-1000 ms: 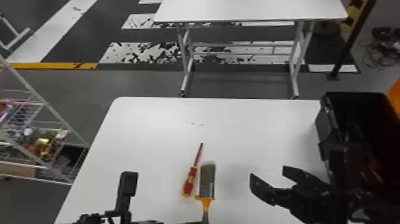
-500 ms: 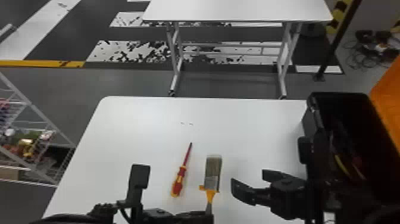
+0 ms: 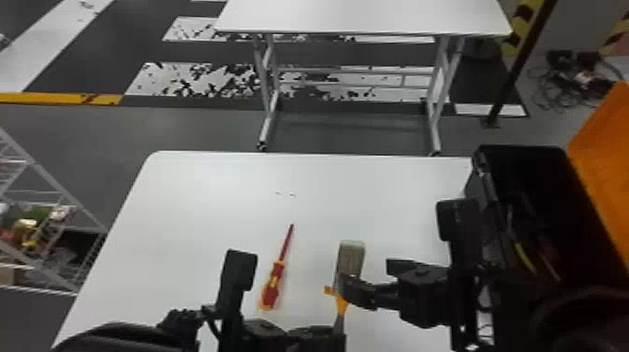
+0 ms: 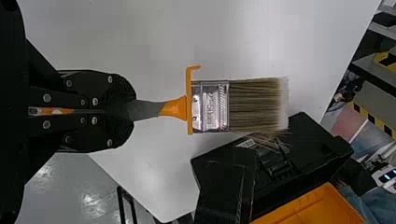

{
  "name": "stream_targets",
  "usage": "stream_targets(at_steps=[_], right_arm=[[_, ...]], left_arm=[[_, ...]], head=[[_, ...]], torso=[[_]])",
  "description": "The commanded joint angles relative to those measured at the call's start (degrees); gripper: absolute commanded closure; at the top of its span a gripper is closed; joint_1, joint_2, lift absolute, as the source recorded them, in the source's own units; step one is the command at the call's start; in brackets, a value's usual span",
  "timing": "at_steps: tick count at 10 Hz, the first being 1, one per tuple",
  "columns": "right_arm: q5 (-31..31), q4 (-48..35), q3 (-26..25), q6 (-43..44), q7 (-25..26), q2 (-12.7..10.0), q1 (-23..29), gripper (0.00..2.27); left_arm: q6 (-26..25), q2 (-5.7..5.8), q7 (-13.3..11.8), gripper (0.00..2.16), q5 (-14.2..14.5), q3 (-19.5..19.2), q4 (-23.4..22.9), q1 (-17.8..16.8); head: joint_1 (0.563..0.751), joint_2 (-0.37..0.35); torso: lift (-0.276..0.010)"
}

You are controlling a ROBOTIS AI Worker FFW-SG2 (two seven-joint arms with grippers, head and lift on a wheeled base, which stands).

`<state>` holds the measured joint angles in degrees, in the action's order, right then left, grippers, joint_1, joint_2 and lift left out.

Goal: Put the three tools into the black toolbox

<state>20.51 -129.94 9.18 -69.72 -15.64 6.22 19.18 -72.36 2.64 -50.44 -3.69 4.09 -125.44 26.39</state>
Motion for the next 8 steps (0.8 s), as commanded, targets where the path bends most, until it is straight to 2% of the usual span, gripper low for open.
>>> stream_targets(at_steps=[1, 5, 6, 7, 8], right_arm=[[0.0, 2.1, 0.7, 0.0, 0.0, -1.0, -1.3, 0.08], [-0.4, 6.1, 1.5, 0.3, -0.1, -2.8, -3.2, 0.09], [-0.3, 6.8, 1.6, 1.2, -0.6, -2.9, -3.3, 0.37], [-0.2, 7.3, 1.6, 2.6, -1.3, -3.0, -3.2, 1.71], [-0.7, 7.2, 1.6, 4.0, -0.9, -3.0, -2.7, 2.24]], left_arm=[[1.7, -0.09, 0.5, 1.79, -0.1, 1.1, 0.6, -0.5], [2.6, 0.00, 0.9, 1.79, -0.1, 2.1, 0.8, -0.6], [2.8, 0.09, 0.9, 1.79, -0.2, 2.3, 1.0, -0.7], [3.0, 0.00, 0.9, 1.79, -0.1, 2.5, 1.1, -0.9], [3.0, 0.09, 0.9, 1.79, 0.0, 2.5, 1.3, -0.9]], head=[[0.695, 0.057], [0.695, 0.059], [0.695, 0.067], [0.695, 0.073], [0.695, 0.076]], torso=[[-0.051], [-0.051], [-0.051], [-0.051], [-0.051]])
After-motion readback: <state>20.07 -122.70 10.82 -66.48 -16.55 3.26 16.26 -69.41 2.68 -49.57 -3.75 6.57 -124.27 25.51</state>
